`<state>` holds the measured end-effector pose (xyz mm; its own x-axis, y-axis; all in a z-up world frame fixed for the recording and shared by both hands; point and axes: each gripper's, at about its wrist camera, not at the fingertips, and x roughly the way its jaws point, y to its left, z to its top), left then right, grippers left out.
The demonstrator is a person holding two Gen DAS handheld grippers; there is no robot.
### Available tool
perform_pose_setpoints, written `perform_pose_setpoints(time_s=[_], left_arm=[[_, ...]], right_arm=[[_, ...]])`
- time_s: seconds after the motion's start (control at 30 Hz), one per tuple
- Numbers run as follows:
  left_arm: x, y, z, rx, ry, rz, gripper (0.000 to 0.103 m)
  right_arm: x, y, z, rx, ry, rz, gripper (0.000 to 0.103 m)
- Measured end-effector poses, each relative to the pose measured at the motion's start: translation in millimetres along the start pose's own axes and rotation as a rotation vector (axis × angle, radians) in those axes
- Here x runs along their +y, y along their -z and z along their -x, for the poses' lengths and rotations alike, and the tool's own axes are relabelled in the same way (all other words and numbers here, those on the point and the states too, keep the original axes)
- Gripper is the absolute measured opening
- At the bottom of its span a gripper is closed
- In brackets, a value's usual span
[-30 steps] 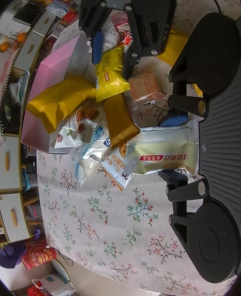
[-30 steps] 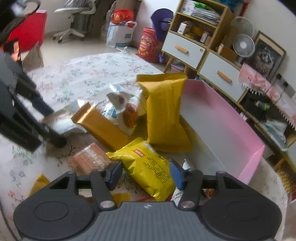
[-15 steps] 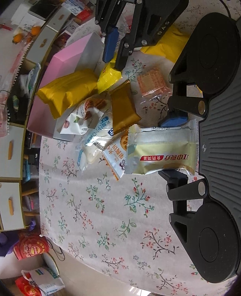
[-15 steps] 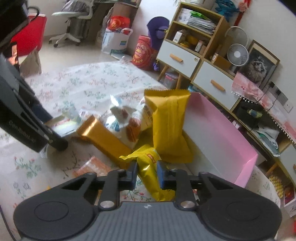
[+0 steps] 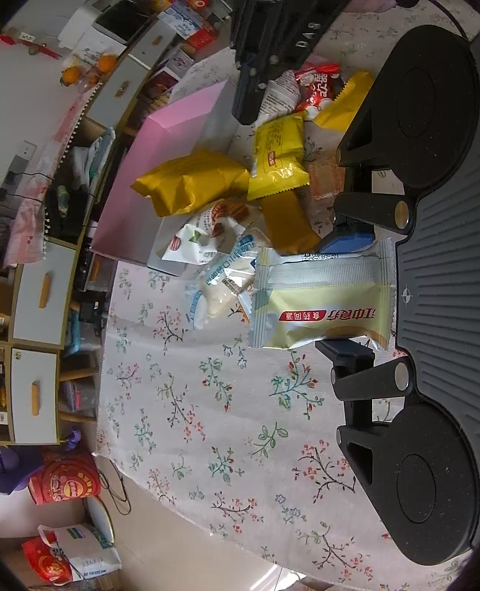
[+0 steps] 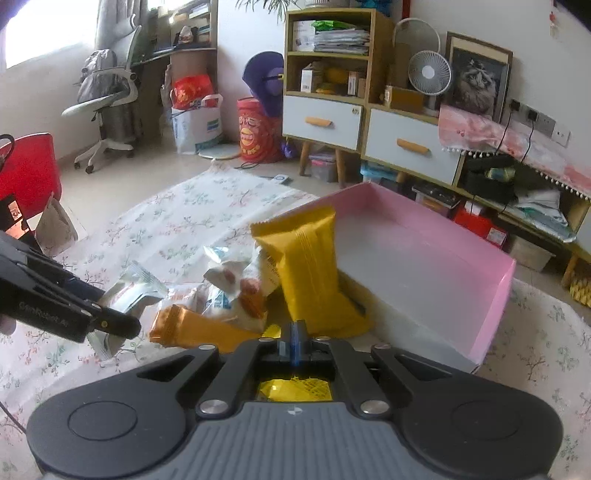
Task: Organize snacks
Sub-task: 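Close the right gripper on the yellow snack bag and lift it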
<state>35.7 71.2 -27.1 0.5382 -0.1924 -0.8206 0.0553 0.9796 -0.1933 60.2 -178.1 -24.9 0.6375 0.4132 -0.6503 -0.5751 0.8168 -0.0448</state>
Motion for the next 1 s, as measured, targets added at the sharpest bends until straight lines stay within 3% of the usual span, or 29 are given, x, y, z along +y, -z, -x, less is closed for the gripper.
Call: perform_pose_setpoints(time_s=[0.1,0.13,0.17,0.2,0.33,0.37,0.5,0.63,0.8,1.0], left_arm=[[-2.7,1.7,-3.2,0.014,0.008,-0.010,0.045],[-3.9,2.7,-4.2,0.019,0.012,-0.013,0.045],[-5.3,3.1,-5.3,0.026,0.017,-0.014,0.045],[-6.0,3.4,-6.3,0.031,0.022,-0.014,0.045],[-8.0,3.2,-9.9,0.041,0.026,-0.016,0.045],[-8.2,3.3,-10.9,0.045,0.027,-0.017,0.045],[-8.5,4.4,-16.4,0.066,0.028,-0.024,0.045],[-8.9,4.8,-21.3,0.080,0.026,-0.029,0.045],[-9.1,4.4,-25.1,0.090,0.023,-0.027,0.045],[-9.3,2.2,-22.0,0.077,0.024,-0.028,0.045]], right_arm=[[9.9,5.4,-4.9,0.069,-0.033,0.086,0.001],[13.7,7.6,-6.9,0.080,-0.025,0.130,0.009],[19.5,10.5,-9.5,0.088,-0.013,0.175,0.031],[21.9,11.3,-12.2,0.096,-0.008,0.213,0.041],[27.4,16.3,-28.5,0.157,0.009,0.326,0.044],[26.4,16.5,-33.4,0.170,0.017,0.343,0.049],[9.1,19.3,-46.0,0.195,-0.020,0.323,0.056],[10.3,18.5,-55.1,0.176,-0.020,0.322,0.057],[13.5,19.3,-51.0,0.161,-0.031,0.290,0.038],[19.1,21.8,-39.3,0.169,-0.016,0.247,0.033]])
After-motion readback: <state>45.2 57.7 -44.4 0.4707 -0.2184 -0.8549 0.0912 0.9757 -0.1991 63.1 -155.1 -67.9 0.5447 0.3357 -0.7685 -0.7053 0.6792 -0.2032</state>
